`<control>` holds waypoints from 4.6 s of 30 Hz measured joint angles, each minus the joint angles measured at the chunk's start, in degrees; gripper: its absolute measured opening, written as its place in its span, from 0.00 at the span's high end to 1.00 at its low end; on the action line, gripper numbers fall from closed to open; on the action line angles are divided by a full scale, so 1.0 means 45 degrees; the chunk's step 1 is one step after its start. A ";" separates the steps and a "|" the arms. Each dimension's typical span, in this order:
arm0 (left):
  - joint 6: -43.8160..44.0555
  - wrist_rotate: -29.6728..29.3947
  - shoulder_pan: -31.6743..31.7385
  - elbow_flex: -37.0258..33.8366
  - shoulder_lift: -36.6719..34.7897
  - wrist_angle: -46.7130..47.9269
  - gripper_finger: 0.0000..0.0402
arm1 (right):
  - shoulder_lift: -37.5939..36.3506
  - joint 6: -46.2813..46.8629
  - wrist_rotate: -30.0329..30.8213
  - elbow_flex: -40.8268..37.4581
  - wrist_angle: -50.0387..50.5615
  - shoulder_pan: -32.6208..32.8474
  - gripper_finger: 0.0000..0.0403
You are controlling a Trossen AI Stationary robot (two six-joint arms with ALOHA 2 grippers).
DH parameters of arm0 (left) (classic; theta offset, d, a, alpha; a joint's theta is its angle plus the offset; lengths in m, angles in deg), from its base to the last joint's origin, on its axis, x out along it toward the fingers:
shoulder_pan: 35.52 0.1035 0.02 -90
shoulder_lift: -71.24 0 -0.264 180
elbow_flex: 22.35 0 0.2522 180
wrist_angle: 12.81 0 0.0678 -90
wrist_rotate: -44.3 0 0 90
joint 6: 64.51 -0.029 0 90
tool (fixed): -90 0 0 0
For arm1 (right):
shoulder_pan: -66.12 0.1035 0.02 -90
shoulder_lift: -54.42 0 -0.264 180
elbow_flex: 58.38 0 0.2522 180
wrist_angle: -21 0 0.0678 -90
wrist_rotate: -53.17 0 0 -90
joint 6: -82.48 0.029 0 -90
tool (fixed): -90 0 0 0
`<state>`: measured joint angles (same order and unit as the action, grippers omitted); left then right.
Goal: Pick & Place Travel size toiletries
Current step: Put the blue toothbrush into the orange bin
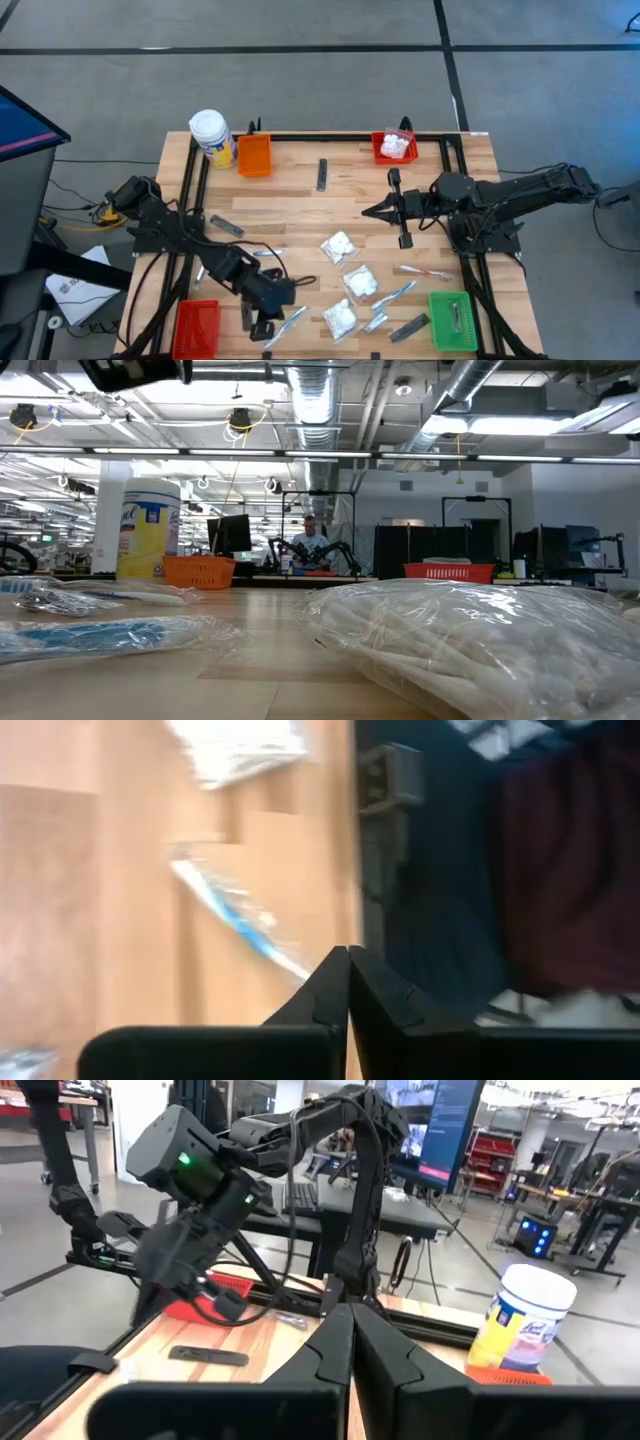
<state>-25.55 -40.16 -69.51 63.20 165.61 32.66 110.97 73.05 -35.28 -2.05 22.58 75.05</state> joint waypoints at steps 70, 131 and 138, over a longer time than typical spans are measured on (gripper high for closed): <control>0.7238 -0.2416 -0.0809 0.0597 0.2744 0.1433 0.99 | 0.0000 0.0084 0.0000 0.0000 0.3211 -0.0023 1.00; 0.6686 -0.5393 -0.0328 -0.0397 0.0120 0.2649 0.98 | 0.0000 0.0310 0.0000 0.0000 0.3660 -0.0018 1.00; 0.5905 -1.1025 0.0559 -0.0364 -0.3039 0.4866 0.98 | 0.0000 0.0340 0.0000 0.0000 0.3690 -0.0013 1.00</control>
<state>1.02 -89.78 -66.99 61.56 151.94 54.56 110.97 74.57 -35.28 -2.05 39.19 74.99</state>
